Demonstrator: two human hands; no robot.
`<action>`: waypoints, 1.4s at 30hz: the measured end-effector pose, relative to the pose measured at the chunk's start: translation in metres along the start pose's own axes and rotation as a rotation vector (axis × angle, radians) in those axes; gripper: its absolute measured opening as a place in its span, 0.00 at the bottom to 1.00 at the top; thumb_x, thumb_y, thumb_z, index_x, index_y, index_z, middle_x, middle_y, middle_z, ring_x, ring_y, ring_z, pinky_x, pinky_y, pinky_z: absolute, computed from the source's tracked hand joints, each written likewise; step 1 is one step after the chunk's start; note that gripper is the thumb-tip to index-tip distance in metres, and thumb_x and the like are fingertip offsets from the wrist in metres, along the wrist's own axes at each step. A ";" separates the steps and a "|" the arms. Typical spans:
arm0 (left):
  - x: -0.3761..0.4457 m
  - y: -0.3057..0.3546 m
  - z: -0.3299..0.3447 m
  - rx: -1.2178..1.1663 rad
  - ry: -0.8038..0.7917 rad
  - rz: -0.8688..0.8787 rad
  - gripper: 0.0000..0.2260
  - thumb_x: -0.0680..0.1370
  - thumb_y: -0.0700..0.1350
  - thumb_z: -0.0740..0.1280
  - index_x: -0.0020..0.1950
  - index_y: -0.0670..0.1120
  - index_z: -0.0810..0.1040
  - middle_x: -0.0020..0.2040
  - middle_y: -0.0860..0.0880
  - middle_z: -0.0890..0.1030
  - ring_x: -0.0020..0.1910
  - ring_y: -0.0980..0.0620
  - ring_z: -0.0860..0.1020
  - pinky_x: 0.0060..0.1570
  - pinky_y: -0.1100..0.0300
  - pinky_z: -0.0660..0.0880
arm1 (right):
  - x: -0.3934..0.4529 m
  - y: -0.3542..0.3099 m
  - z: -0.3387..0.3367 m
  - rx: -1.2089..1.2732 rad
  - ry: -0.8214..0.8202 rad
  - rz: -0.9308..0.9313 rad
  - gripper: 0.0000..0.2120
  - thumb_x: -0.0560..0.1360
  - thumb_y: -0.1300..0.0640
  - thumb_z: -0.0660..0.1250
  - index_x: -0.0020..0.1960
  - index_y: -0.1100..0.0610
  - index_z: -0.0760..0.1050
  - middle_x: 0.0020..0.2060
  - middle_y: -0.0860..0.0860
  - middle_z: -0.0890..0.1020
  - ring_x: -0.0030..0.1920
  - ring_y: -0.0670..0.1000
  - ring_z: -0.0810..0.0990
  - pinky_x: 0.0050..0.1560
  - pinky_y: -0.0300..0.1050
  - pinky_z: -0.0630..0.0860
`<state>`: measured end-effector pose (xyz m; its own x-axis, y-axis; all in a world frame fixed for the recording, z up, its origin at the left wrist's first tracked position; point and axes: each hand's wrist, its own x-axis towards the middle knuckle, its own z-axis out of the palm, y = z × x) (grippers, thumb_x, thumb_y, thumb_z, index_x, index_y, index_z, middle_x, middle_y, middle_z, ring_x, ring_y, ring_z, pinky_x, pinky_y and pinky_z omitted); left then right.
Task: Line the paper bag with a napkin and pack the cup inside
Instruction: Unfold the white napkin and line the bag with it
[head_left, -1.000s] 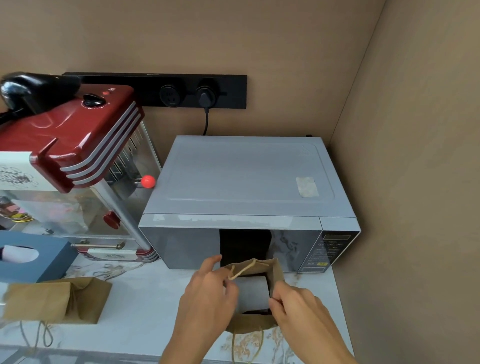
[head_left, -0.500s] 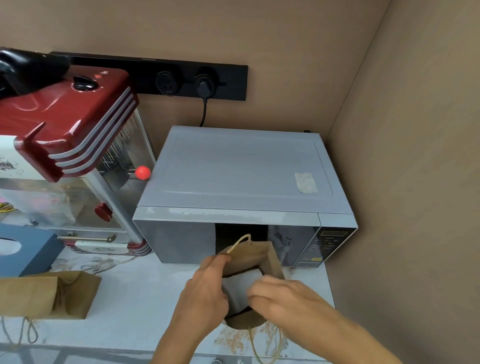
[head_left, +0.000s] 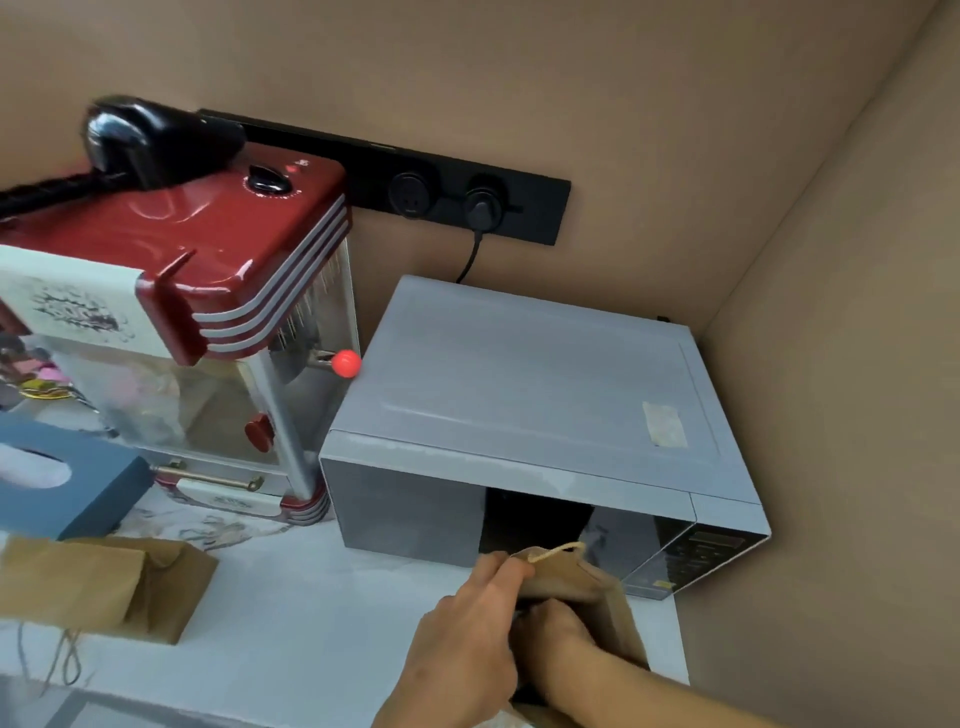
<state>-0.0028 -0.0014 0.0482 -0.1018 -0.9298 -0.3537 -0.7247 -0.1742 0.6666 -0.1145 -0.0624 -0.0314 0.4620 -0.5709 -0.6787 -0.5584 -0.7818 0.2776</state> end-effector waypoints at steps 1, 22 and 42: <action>0.001 0.000 -0.001 0.002 0.002 -0.003 0.29 0.70 0.34 0.59 0.63 0.62 0.61 0.66 0.61 0.64 0.53 0.43 0.76 0.56 0.49 0.74 | 0.004 0.000 0.004 -0.164 0.010 -0.080 0.35 0.78 0.47 0.31 0.71 0.60 0.67 0.69 0.55 0.73 0.58 0.43 0.76 0.47 0.26 0.71; 0.002 0.001 -0.021 -0.309 0.258 0.121 0.15 0.79 0.48 0.63 0.58 0.69 0.69 0.60 0.66 0.69 0.38 0.60 0.74 0.42 0.73 0.71 | -0.138 0.045 -0.040 0.609 0.611 0.395 0.25 0.67 0.62 0.59 0.61 0.42 0.68 0.43 0.48 0.76 0.43 0.58 0.78 0.36 0.46 0.69; -0.001 0.075 -0.036 -1.149 0.323 0.154 0.20 0.64 0.39 0.75 0.51 0.54 0.77 0.45 0.44 0.88 0.39 0.46 0.85 0.34 0.55 0.82 | -0.157 0.056 -0.030 2.169 1.241 0.329 0.13 0.75 0.58 0.67 0.59 0.51 0.75 0.42 0.51 0.88 0.41 0.48 0.86 0.38 0.36 0.80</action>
<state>-0.0320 -0.0251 0.1221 0.1607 -0.9759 -0.1477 0.3269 -0.0886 0.9409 -0.1980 -0.0240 0.1111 -0.1700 -0.9831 -0.0685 0.1030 0.0515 -0.9934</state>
